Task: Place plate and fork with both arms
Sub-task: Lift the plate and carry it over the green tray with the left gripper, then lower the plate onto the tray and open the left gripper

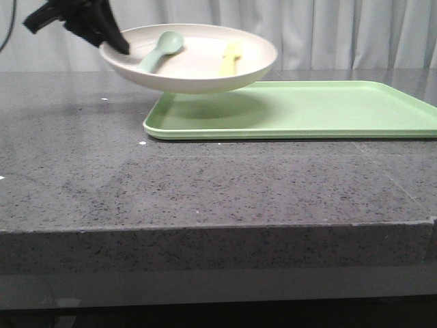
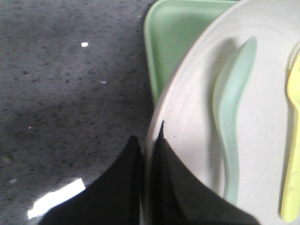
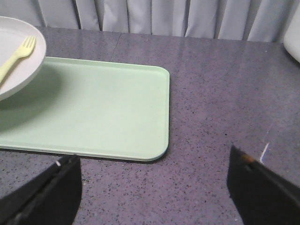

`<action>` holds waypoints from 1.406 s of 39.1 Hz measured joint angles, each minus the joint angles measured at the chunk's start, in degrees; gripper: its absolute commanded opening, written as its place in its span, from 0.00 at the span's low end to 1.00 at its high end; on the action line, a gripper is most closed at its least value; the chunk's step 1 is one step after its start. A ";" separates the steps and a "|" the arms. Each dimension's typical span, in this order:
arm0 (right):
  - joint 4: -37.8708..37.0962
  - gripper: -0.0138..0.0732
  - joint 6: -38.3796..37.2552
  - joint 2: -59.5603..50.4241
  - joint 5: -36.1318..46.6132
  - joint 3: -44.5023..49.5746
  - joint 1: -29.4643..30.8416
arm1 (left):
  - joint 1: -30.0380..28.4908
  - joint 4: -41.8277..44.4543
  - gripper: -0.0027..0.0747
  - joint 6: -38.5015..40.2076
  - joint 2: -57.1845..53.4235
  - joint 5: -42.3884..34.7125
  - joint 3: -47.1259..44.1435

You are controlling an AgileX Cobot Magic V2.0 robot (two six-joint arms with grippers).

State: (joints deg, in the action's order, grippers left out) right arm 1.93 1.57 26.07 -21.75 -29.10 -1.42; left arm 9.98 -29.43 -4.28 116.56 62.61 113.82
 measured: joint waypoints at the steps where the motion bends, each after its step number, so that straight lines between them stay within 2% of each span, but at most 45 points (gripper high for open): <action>1: 0.00 0.90 0.00 0.00 0.00 0.00 0.00 | 0.48 0.01 0.01 0.51 0.16 -0.44 0.00; 15: 0.00 0.90 0.00 0.00 0.00 0.00 0.00 | 6.14 -0.33 0.01 5.19 5.46 -4.60 0.00; 26: 0.00 0.90 0.00 0.00 0.00 0.00 0.00 | 7.82 1.49 0.01 11.89 7.32 -8.44 0.00; 34: 0.00 0.90 0.00 0.00 0.00 0.00 0.00 | 7.96 2.00 0.03 12.68 7.32 -8.42 0.00; 38: 0.00 0.90 0.00 0.00 0.00 0.00 0.00 | 7.96 2.10 0.12 12.68 7.32 -8.42 0.00; 46: 0.00 0.90 0.00 0.00 0.00 0.00 0.00 | 7.96 1.86 0.44 13.00 7.32 -8.42 0.00; 51: 0.00 0.90 0.00 0.00 0.00 0.00 0.00 | 7.96 1.62 0.56 13.13 7.32 -8.42 0.00; 55: 0.00 0.90 0.00 0.00 0.00 0.00 0.00 | 7.96 1.32 0.57 13.22 7.32 -8.42 0.00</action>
State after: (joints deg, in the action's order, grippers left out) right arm 1.93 1.57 26.07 -21.75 -29.10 -1.42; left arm 17.94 -28.11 8.94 123.88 54.19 113.82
